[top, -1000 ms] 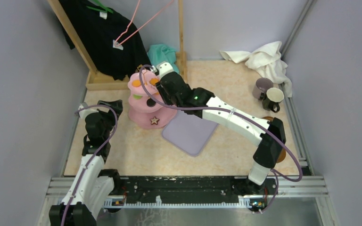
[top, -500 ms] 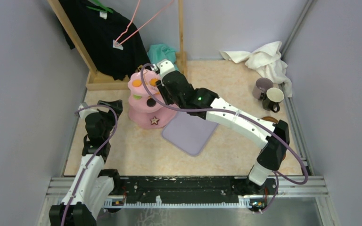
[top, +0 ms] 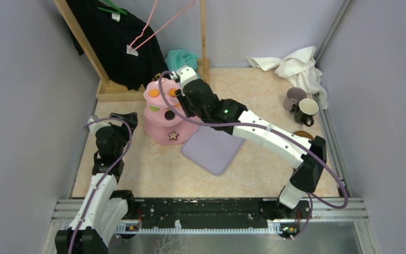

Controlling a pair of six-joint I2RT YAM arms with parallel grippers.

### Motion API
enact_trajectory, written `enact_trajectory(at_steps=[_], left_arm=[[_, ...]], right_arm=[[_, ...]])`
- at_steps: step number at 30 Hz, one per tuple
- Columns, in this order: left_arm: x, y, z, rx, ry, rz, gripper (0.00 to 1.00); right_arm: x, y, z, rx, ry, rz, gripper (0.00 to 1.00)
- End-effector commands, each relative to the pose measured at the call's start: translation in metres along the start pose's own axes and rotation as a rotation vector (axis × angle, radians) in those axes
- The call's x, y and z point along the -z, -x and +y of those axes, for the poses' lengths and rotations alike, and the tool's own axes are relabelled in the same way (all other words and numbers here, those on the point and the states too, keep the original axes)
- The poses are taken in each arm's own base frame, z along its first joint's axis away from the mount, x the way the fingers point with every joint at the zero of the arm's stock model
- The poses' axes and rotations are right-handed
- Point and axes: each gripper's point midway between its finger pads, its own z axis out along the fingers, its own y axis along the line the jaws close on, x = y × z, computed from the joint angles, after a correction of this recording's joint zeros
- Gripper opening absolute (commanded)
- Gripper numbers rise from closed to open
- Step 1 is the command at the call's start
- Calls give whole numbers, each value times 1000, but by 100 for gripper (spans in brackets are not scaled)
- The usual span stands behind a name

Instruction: Serve the afternoon tea

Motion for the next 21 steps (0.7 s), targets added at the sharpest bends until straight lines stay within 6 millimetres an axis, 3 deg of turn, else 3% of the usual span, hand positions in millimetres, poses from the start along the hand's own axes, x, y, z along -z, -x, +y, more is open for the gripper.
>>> enact_trajectory(at_steps=[1,21], left_arm=[[-1,6,-8,2,-31,-20,97],[-1,6,-8,-2,-30,-21,97]], right_arm=[[30,53,-6,-42,-1,-161,34],[57,71,-4,-20,5,-230,28]])
